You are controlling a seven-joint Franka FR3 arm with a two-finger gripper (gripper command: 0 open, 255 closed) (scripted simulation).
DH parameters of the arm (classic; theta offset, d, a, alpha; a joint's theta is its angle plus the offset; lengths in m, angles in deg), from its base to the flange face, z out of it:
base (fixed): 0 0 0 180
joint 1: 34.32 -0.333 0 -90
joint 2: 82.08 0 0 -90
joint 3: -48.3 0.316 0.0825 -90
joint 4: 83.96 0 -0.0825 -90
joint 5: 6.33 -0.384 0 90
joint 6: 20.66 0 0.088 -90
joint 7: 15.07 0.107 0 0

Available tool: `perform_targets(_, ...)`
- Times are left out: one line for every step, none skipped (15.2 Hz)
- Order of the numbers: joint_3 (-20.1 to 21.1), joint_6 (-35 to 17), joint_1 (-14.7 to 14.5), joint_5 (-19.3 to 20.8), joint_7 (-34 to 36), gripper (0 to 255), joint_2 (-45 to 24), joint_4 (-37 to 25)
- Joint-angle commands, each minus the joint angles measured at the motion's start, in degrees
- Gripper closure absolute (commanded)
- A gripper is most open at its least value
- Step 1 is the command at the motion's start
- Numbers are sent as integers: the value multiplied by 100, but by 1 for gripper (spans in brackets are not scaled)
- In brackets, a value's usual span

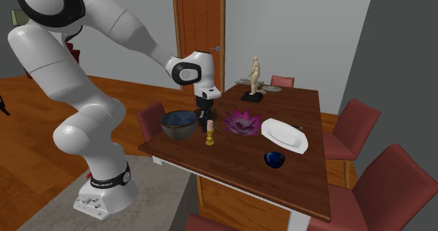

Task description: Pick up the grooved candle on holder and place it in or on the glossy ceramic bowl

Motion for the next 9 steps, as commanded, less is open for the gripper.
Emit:
perform_targets(-2,3,3,3,1,255,-3,6)
perform_targets(-1,1,5,4,0,255,-5,5)
perform_targets(-27,98,-5,-6,-14,255,57,-31)
perform_targets(-51,194,-14,-13,-26,255,116,-70)
perform_targets(-75,289,-22,-19,-38,255,173,-110)
perform_targets(-99,384,-29,-23,-48,255,228,-151)
perform_targets(-123,478,-36,-26,-58,255,281,-194)
perform_targets(-146,571,-41,-28,-67,255,332,-237)
perform_targets(-170,663,-47,-29,-75,255,380,-282)
